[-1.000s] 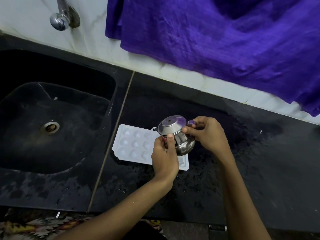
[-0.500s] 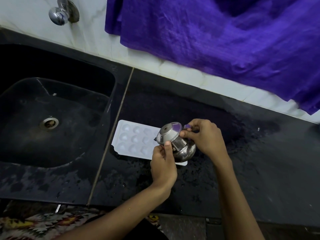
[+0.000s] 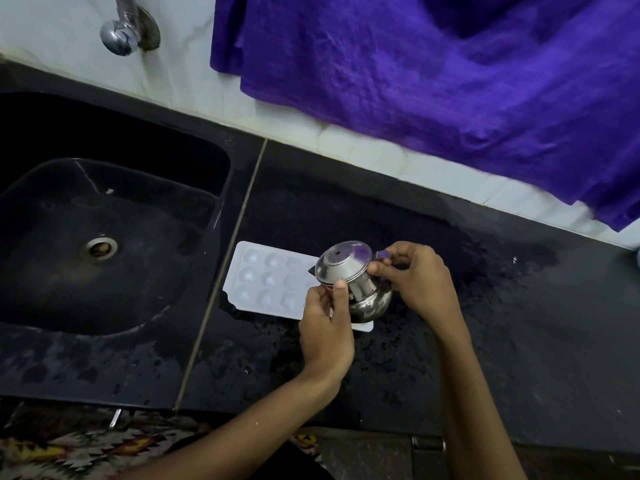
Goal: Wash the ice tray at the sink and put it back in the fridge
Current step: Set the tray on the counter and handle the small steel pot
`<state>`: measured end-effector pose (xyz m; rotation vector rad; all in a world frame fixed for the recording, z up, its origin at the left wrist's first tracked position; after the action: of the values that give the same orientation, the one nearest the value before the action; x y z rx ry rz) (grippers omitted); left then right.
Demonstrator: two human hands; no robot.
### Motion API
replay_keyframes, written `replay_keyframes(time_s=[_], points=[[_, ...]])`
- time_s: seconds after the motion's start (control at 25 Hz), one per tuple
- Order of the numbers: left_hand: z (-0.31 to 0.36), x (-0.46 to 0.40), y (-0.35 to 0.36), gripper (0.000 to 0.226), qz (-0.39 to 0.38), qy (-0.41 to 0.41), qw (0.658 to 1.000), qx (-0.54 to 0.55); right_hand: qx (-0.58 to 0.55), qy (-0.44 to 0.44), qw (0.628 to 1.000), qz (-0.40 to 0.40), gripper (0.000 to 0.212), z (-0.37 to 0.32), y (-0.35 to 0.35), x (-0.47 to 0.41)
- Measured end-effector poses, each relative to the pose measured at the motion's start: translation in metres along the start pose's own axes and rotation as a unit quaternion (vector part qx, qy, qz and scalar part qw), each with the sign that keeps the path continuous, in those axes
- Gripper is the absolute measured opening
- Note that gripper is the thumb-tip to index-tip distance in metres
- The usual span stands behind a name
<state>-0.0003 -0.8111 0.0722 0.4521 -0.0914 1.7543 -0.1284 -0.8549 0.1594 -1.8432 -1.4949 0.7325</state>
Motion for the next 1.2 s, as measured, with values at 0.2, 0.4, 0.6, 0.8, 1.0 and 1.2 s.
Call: replay_keyframes(time_s=[0.2, 0.4, 0.6, 0.8, 1.0, 1.2], points=[[0.002, 0.014, -0.004, 0.023, 0.003, 0.036, 0.999, -0.004, -0.015, -0.012, 1.0, 0.012, 0.018, 0.0, -0.008, 0.012], [-0.008, 0.02, -0.009, 0.03, 0.006, 0.013, 0.999, -0.035, 0.053, -0.027, 0.998, 0.009, 0.016, -0.006, -0.002, 0.019], [-0.009, 0.02, -0.01, 0.031, 0.005, 0.002, 0.998, -0.056, 0.079, -0.031, 0.996, 0.004, 0.016, -0.007, 0.003, 0.018], [-0.009, 0.02, -0.011, 0.031, 0.009, -0.002, 0.999, -0.049, 0.086, -0.034, 0.996, 0.006, 0.018, -0.009, 0.004, 0.016], [-0.01, 0.02, -0.009, 0.029, -0.001, 0.001, 0.999, -0.034, 0.074, -0.028, 0.997, -0.001, 0.019, -0.005, 0.004, 0.017], [-0.003, 0.023, -0.008, 0.024, -0.002, 0.036, 0.999, -0.007, -0.017, 0.009, 1.0, -0.012, 0.014, 0.004, -0.001, 0.013]])
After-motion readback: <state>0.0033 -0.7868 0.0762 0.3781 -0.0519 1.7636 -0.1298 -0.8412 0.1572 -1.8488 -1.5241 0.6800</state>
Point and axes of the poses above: each hand's wrist, its own x-axis away from the middle knuckle, its own y-axis out of the palm, z = x × y, the point moved 6 cm from there along -x, towards the middle knuckle, and after that the axes turned 2 degrees about z, right-handed, at the moved point
